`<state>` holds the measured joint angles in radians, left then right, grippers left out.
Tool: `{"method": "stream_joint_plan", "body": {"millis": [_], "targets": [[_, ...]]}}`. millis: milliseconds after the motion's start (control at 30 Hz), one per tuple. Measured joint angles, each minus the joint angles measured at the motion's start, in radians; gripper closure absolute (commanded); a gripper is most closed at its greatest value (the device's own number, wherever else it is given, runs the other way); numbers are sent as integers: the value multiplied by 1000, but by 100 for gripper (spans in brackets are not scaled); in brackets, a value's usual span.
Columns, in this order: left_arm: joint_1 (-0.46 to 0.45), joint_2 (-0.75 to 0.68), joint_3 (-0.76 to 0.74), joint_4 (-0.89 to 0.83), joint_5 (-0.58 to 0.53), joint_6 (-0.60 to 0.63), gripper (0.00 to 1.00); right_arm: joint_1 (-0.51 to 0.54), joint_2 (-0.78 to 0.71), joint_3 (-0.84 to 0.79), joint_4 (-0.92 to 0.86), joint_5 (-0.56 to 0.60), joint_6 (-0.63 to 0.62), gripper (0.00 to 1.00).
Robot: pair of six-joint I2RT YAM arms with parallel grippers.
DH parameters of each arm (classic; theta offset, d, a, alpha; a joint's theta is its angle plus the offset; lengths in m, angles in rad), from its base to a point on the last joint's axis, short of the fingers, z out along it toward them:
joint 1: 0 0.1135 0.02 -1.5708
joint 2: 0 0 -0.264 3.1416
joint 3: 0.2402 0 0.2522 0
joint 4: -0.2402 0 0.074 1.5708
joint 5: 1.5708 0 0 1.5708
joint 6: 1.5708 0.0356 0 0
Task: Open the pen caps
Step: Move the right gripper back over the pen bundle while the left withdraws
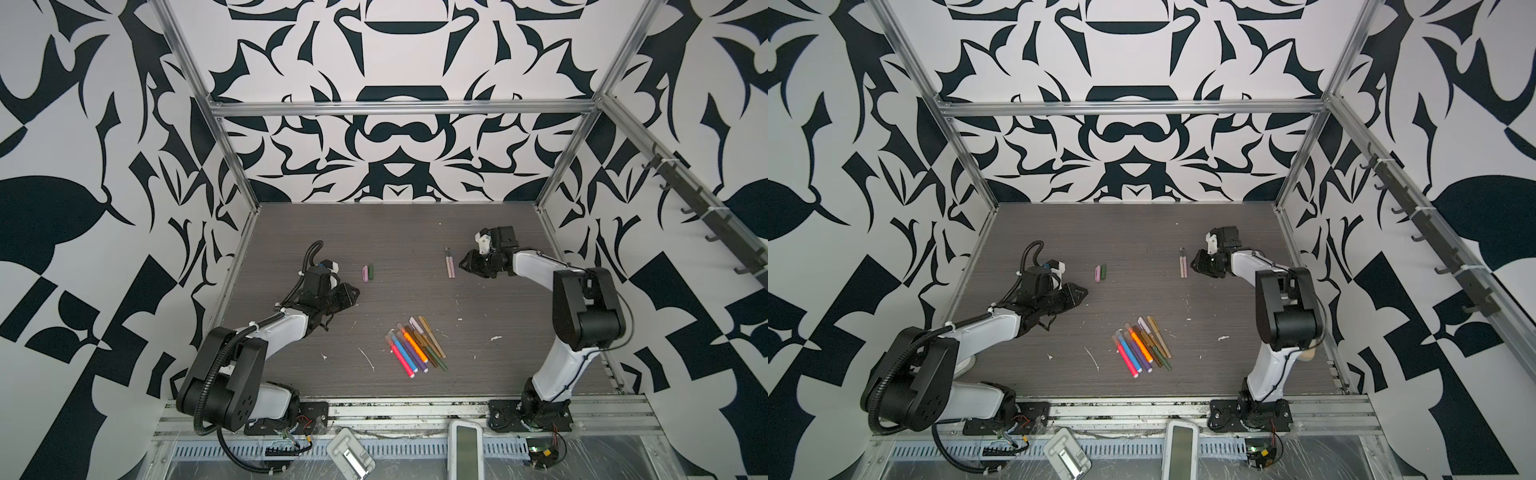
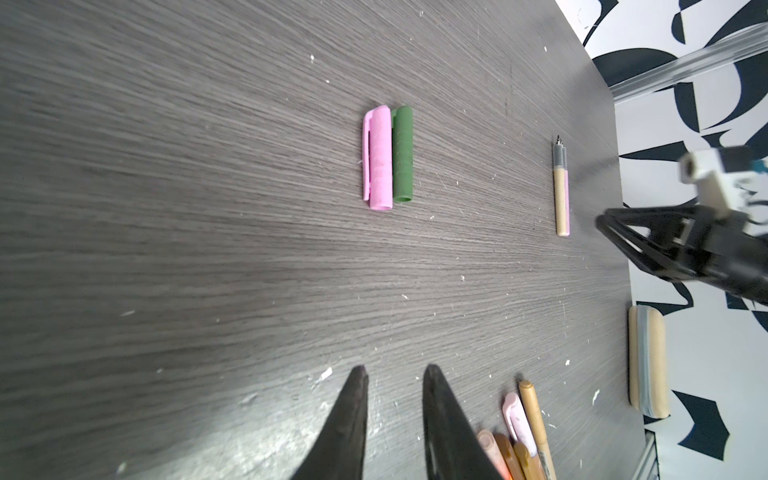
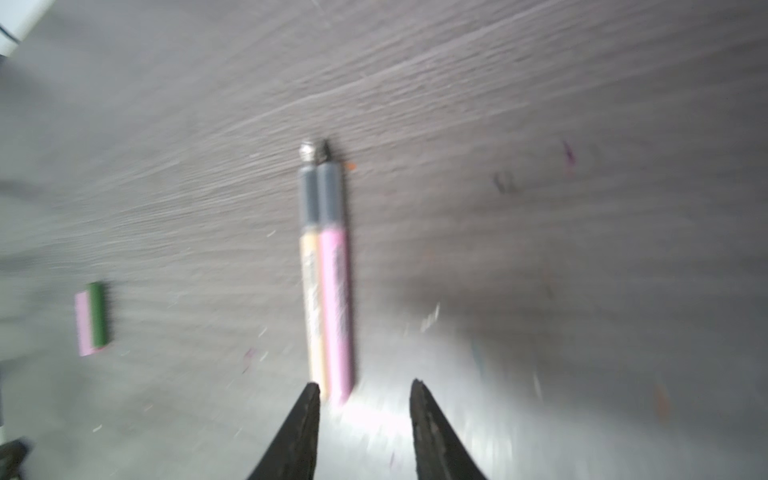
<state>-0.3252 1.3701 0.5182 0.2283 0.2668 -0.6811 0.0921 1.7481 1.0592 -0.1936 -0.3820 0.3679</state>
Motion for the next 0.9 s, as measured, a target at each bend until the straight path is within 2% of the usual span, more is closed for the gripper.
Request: {"method": "stream_joint_plan", "body": {"millis": [100,167,233,300,333,400,500,633,733,900], "targets": [[0,-84,-53,45,3,0,65,55,-158,-99,5,24,6,64],[0,-181,-111,77,3,-2,56,158,-265,-169,3,64,6,64],[0,-283,-168,107,-6,1,25,324,-375,-251,3,126,7,64],[0,-349,-204,124,-21,-7,0,492,-474,-339,2,181,20,65],[0,-369,-217,128,-29,-8,1,564,-522,-385,-1,205,30,66],[0,-380,-224,129,-40,-11,1,644,-605,-472,-13,267,58,66],[0,-354,-223,142,-37,-11,1,670,-671,-566,-32,349,101,68],[0,-314,-222,149,-23,-11,1,690,-639,-640,16,394,163,75],[0,-317,-222,151,-23,-11,1,745,-581,-650,24,426,189,75],[0,-314,-222,156,-23,-12,1,817,-576,-649,38,478,209,72]]}}
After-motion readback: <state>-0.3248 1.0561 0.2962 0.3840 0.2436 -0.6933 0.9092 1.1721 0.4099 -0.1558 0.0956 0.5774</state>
